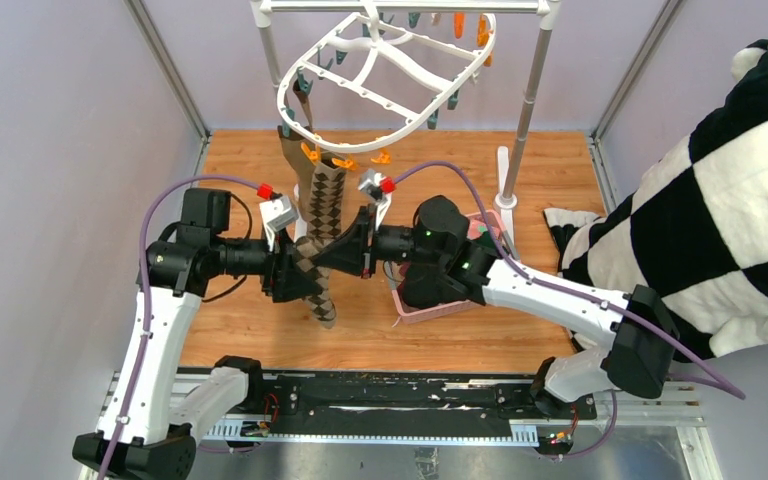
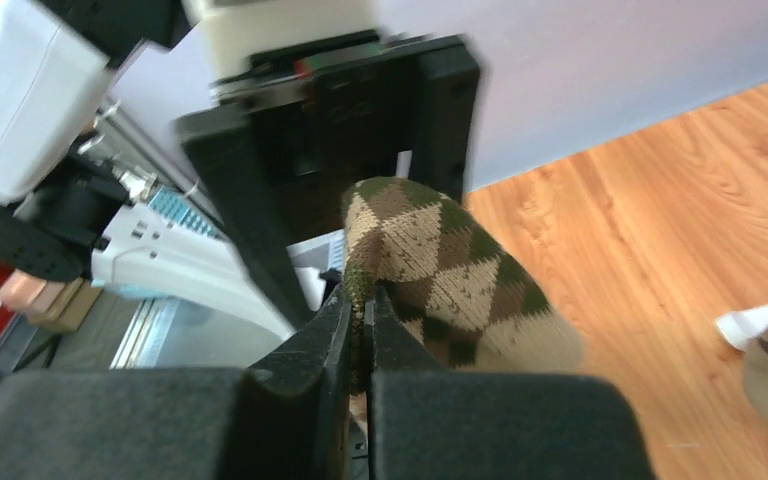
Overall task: Remove the socks clipped to the hanger
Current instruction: Place the sock in the bin.
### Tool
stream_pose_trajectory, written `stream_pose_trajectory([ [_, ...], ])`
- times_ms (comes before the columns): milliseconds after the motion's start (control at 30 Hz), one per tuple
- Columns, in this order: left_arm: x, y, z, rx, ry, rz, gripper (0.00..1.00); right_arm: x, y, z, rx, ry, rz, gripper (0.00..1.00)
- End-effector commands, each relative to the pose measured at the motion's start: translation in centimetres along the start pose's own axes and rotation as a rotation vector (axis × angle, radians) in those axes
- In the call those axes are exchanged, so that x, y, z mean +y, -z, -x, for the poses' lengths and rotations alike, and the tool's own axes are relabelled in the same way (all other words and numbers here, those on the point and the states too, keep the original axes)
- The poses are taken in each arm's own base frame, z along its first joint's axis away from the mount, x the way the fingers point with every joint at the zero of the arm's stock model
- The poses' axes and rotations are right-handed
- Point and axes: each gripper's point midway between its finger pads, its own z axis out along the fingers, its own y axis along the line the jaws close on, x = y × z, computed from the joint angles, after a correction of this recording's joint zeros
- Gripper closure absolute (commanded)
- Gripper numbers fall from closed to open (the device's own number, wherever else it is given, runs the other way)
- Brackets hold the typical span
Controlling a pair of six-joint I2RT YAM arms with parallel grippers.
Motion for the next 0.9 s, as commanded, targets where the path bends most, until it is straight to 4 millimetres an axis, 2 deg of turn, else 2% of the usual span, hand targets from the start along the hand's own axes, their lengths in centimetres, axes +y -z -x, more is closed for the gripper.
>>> stream_pose_trajectory([
  [0,-1.9,0.5,0.0,-0.022,-0.052,-0.032,0.3,-1.5,2.5,3.4,-0.131,-0.068,-0.061,0.99],
  [100,-1.9,0.6,-0.3,-0.018,-0.063,-0.016,0.11,-2.3,4.1,3.6,-0.138,-0.095,-0.109,1.0],
  [167,-1.8,0.7,-0.4,-0.018,-0.067,-0.007,0.04,-3.0,5.4,3.3,-0.137,-0.122,-0.145,1.0],
  [300,-1.4,0.8,-0.5,-0.008,-0.071,0.02,0.0,-6.2,9.3,2.1,-0.146,-0.178,-0.33,1.0],
  [400,-0.2,0.8,-0.8,0.024,-0.049,0.076,0.0,-11.5,14.5,-1.6,-0.096,-0.279,-0.634,1.0],
  [533,1.1,0.9,-1.1,0.053,-0.026,0.131,0.0,-17.0,23.7,-7.5,-0.094,-0.45,-1.015,1.0],
  [600,1.0,1.0,-1.0,0.051,-0.032,0.13,0.0,-18.3,28.3,-10.4,-0.115,-0.51,-1.182,1.0],
  [700,0.8,1.0,-0.8,0.043,-0.037,0.127,0.0,-19.3,34.0,-13.1,-0.142,-0.496,-1.414,1.0],
  [800,1.1,1.1,-0.7,0.049,-0.033,0.137,0.0,-19.5,37.1,-14.0,-0.127,-0.446,-1.563,1.0],
  [867,1.3,1.0,-0.7,0.054,-0.027,0.144,0.0,-19.7,38.1,-13.9,-0.116,-0.42,-1.618,1.0],
])
